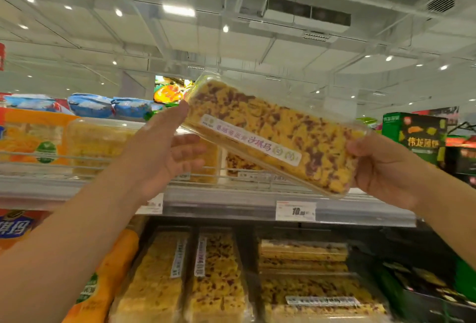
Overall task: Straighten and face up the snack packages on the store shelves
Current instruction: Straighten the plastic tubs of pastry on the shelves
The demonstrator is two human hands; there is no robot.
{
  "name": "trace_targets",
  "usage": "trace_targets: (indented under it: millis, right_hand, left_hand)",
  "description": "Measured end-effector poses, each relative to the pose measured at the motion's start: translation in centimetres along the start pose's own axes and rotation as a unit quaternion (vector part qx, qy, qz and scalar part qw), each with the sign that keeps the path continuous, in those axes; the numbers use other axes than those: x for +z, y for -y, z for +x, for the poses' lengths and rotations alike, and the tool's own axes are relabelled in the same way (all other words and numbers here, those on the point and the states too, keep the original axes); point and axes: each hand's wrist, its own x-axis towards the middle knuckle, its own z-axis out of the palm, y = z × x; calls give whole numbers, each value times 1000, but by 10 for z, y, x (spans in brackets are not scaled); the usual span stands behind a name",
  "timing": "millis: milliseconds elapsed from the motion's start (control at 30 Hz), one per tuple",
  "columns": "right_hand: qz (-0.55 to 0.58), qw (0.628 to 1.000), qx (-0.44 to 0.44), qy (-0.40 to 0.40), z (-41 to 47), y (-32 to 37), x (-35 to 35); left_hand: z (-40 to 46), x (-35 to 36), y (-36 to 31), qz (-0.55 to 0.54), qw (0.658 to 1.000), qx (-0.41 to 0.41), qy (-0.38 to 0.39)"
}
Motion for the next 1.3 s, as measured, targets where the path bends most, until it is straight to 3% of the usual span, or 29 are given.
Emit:
trace_targets:
  millis: [100, 200, 267, 400, 467, 667, 967, 1133, 1300]
  right_hand:
    - [-1, 1000, 2, 17, -9, 5, -42]
    - [-7, 999, 2, 44, -12, 5, -78]
    - [-19, 998, -9, 55, -12, 4, -99]
    - [-30, 998, -47, 29, -2, 14, -131]
    - [-33, 997, -64, 35, 7, 19, -139]
    - [-25, 992, -120, 30, 37, 14, -138]
    - [-24, 995, -100, -12, 53, -17, -147]
    - [-93, 989, -103, -48, 62, -14, -149]
    - [-140, 984, -91, -69, 65, -25, -149]
  left_hand:
    - [-1, 31, 23, 49, 996, 48, -53]
    - [0, 62, 45, 17, 997, 58, -49]
    - [1, 81, 57, 61, 992, 81, -72]
    - [5, 102, 68, 282, 926, 152, -197]
    - [5, 106, 71, 342, 895, 167, -232]
    - [12, 106, 79, 364, 889, 185, -208]
    - [22, 102, 96, 518, 819, 168, -178]
    - [28, 104, 97, 590, 773, 147, -184]
    - [24, 99, 96, 572, 788, 146, -175]
